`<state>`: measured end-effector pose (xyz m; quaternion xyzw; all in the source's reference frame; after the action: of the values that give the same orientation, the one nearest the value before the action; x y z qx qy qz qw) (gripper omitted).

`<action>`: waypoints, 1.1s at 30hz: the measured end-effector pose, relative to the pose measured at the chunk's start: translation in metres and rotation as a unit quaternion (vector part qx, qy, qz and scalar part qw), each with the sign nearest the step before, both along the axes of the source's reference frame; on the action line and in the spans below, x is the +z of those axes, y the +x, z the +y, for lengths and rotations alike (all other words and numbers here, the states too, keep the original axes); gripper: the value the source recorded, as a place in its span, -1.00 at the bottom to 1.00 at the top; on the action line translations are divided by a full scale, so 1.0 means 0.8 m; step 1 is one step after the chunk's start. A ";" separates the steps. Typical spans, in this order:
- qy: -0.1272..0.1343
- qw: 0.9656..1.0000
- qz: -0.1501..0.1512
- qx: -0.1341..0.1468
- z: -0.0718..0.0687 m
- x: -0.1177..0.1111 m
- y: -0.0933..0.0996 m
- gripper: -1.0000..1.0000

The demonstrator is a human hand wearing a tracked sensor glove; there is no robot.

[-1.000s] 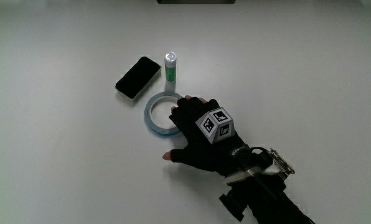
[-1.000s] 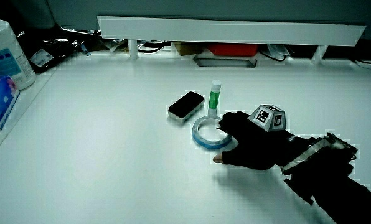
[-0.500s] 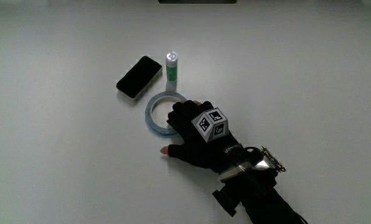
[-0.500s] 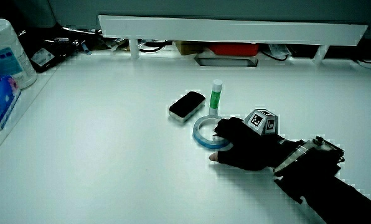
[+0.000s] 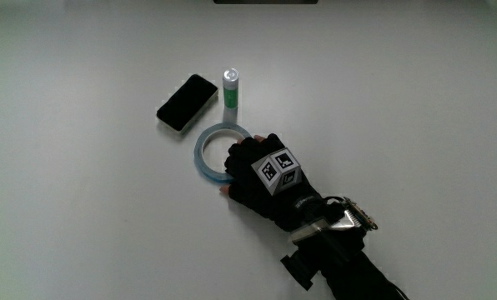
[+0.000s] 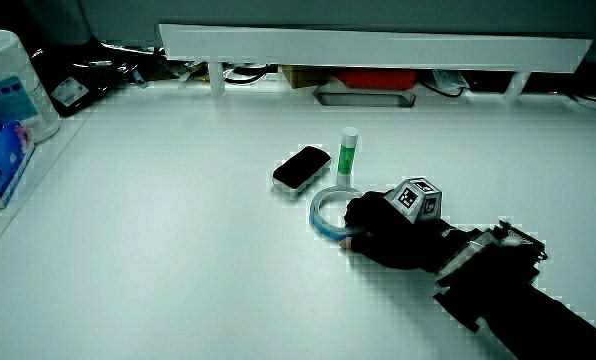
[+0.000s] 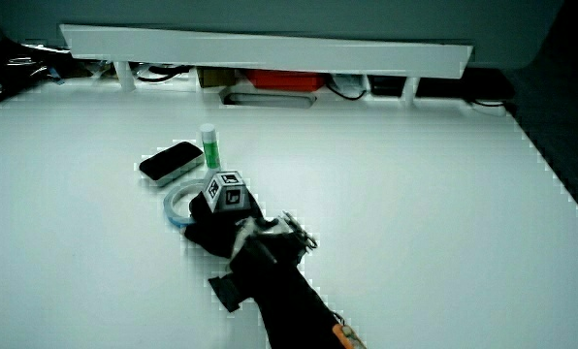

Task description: Pick blue tape

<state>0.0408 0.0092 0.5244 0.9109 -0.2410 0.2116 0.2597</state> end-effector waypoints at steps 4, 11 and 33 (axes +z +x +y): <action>0.013 1.000 -0.001 0.000 0.002 0.000 -0.001 0.84; 0.035 0.999 -0.009 -0.006 0.006 -0.009 -0.004 1.00; 0.075 0.994 -0.078 -0.024 0.020 -0.087 -0.005 1.00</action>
<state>0.0367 0.0252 0.4549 0.9024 -0.2975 0.2571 0.1761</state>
